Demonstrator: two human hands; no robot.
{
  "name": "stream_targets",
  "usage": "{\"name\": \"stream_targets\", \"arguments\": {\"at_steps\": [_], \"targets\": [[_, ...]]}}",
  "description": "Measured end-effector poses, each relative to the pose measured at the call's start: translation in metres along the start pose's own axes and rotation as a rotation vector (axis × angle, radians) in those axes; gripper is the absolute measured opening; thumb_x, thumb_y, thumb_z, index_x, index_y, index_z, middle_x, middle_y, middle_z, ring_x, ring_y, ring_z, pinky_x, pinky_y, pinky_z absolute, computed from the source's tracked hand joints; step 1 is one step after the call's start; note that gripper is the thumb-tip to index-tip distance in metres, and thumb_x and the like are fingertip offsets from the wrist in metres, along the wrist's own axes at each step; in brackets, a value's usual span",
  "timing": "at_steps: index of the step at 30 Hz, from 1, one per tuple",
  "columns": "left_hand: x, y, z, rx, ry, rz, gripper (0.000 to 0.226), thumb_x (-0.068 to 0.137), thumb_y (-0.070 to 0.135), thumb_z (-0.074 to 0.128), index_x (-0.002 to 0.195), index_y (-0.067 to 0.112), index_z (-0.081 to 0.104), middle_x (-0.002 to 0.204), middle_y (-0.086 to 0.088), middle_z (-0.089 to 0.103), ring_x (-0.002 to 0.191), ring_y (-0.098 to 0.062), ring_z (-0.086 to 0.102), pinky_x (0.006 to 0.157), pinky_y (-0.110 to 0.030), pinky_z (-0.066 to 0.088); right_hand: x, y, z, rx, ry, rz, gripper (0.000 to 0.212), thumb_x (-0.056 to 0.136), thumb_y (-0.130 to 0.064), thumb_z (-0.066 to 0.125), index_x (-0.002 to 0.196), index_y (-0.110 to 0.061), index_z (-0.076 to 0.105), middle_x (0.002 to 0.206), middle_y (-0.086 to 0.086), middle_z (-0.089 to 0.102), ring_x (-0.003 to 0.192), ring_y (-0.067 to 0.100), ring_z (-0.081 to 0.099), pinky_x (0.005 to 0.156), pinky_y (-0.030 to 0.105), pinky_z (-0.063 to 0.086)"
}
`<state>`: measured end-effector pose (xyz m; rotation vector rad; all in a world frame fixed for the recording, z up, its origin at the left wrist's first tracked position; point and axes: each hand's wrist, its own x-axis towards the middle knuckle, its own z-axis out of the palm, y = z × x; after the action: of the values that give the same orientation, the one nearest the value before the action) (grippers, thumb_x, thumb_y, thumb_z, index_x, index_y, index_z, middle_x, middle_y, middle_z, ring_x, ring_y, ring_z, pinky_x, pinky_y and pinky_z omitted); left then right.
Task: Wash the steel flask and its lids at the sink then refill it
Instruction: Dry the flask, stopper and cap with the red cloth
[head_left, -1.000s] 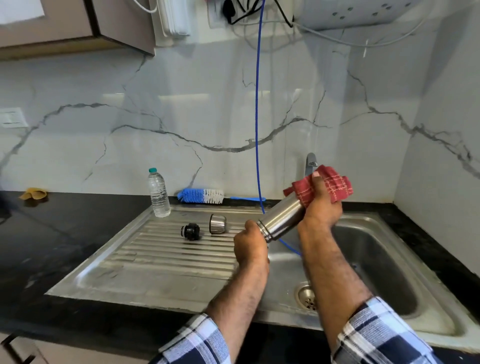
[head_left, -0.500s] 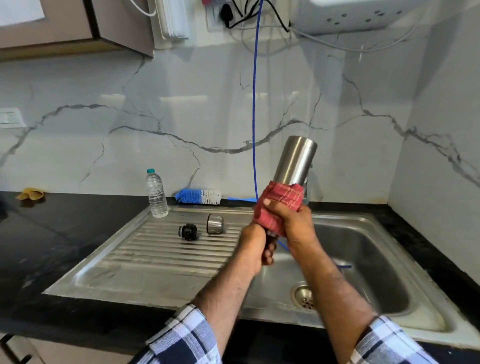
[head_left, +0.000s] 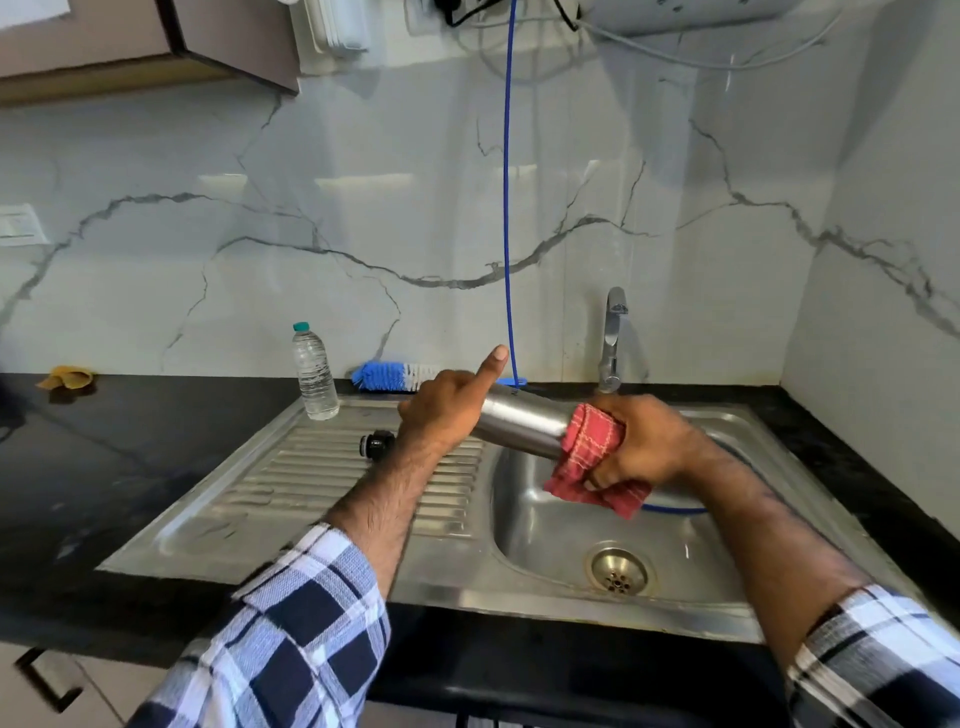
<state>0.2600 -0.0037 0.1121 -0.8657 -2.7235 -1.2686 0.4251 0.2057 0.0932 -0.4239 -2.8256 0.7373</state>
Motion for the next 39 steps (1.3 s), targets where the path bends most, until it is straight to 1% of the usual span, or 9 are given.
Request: {"name": "stream_targets", "arguments": {"at_steps": [5, 10, 14, 17, 21, 25, 33, 36, 39], "targets": [[-0.011, -0.008, 0.015, 0.012, 0.021, 0.078, 0.089, 0.083, 0.097, 0.021, 0.082, 0.023, 0.069, 0.086, 0.006, 0.069, 0.095, -0.025, 0.064, 0.106, -0.053, 0.045, 0.007, 0.0, -0.02, -0.014, -0.039, -0.017, 0.068, 0.053, -0.035, 0.103, 0.11, -0.039, 0.066, 0.095, -0.013, 0.076, 0.088, 0.003, 0.072, 0.088, 0.032, 0.059], [-0.006, -0.012, 0.023, -0.474, 0.109, -0.191, 0.049, 0.097, 0.071, 0.056, 0.083, 0.025, 0.065, 0.093, 0.006, 0.064, 0.094, -0.02, 0.064, 0.088, -0.034, 0.046, 0.0, 0.005, -0.013, 0.333, 0.134, -0.055, 0.059, 0.055, -0.035, 0.106, 0.105, -0.027, 0.076, 0.095, -0.007, 0.081, 0.086, 0.01, 0.078, 0.083, 0.032, 0.062], [-0.009, -0.016, 0.041, -0.585, 0.09, -0.342, 0.072, 0.076, 0.085, 0.057, 0.101, 0.02, 0.073, 0.106, -0.004, 0.074, 0.1, -0.027, 0.07, 0.098, -0.046, 0.057, 0.009, 0.002, 0.01, 0.772, 0.721, 0.028, 0.023, 0.073, -0.024, 0.097, 0.09, -0.023, 0.082, 0.078, -0.01, 0.08, 0.067, 0.003, 0.072, 0.068, 0.021, 0.059], [-0.011, -0.018, 0.056, -0.545, 0.181, -0.36, 0.059, 0.089, 0.075, 0.06, 0.081, 0.018, 0.066, 0.098, -0.006, 0.073, 0.097, -0.032, 0.07, 0.094, -0.044, 0.058, 0.02, -0.005, 0.021, 1.23, 1.002, 0.318, 0.015, 0.079, -0.023, 0.093, 0.086, -0.022, 0.08, 0.086, -0.003, 0.082, 0.072, 0.007, 0.075, 0.08, 0.029, 0.063], [-0.012, -0.026, 0.045, -0.409, 0.303, -0.313, 0.065, 0.097, 0.071, 0.054, 0.075, 0.012, 0.068, 0.082, -0.005, 0.072, 0.087, -0.033, 0.069, 0.082, -0.041, 0.058, 0.028, -0.015, 0.041, 1.424, 0.758, 0.625, 0.034, 0.082, -0.035, 0.088, 0.103, -0.015, 0.069, 0.097, 0.006, 0.079, 0.085, 0.022, 0.077, 0.084, 0.043, 0.066], [-0.005, -0.042, 0.018, -0.228, 0.412, -0.295, 0.07, 0.101, 0.07, 0.044, 0.098, 0.008, 0.076, 0.105, -0.016, 0.076, 0.101, -0.039, 0.067, 0.092, -0.043, 0.054, 0.038, -0.032, 0.06, 1.519, 0.51, 0.568, 0.034, 0.093, -0.044, 0.077, 0.114, -0.018, 0.067, 0.107, 0.013, 0.076, 0.096, 0.038, 0.075, 0.072, 0.065, 0.064], [-0.025, -0.105, -0.028, -0.545, 0.424, -0.278, 0.057, 0.087, 0.079, 0.058, 0.081, 0.024, 0.073, 0.092, 0.001, 0.077, 0.094, -0.025, 0.074, 0.087, -0.041, 0.061, 0.082, -0.082, 0.099, 1.611, 0.644, 0.227, 0.003, 0.09, -0.012, 0.083, 0.093, -0.012, 0.081, 0.091, 0.006, 0.082, 0.094, 0.032, 0.079, 0.087, 0.058, 0.063], [-0.039, -0.123, -0.056, -0.664, 0.262, -0.191, 0.059, 0.078, 0.071, 0.078, 0.101, 0.017, 0.079, 0.092, 0.003, 0.08, 0.089, -0.016, 0.075, 0.071, -0.031, 0.058, 0.094, -0.117, 0.102, 1.737, 0.63, 0.186, 0.006, 0.093, -0.007, 0.078, 0.093, -0.013, 0.077, 0.08, -0.002, 0.08, 0.078, 0.017, 0.077, 0.068, 0.04, 0.065], [-0.044, -0.142, -0.091, -0.596, 0.113, -0.122, 0.044, 0.082, 0.048, 0.086, 0.111, 0.015, 0.077, 0.094, 0.003, 0.081, 0.085, -0.011, 0.075, 0.065, -0.019, 0.055, 0.107, -0.152, 0.109, 1.752, 0.564, 0.206, 0.007, 0.093, -0.016, 0.081, 0.097, -0.014, 0.075, 0.09, 0.004, 0.081, 0.086, 0.022, 0.078, 0.075, 0.045, 0.067]]}}
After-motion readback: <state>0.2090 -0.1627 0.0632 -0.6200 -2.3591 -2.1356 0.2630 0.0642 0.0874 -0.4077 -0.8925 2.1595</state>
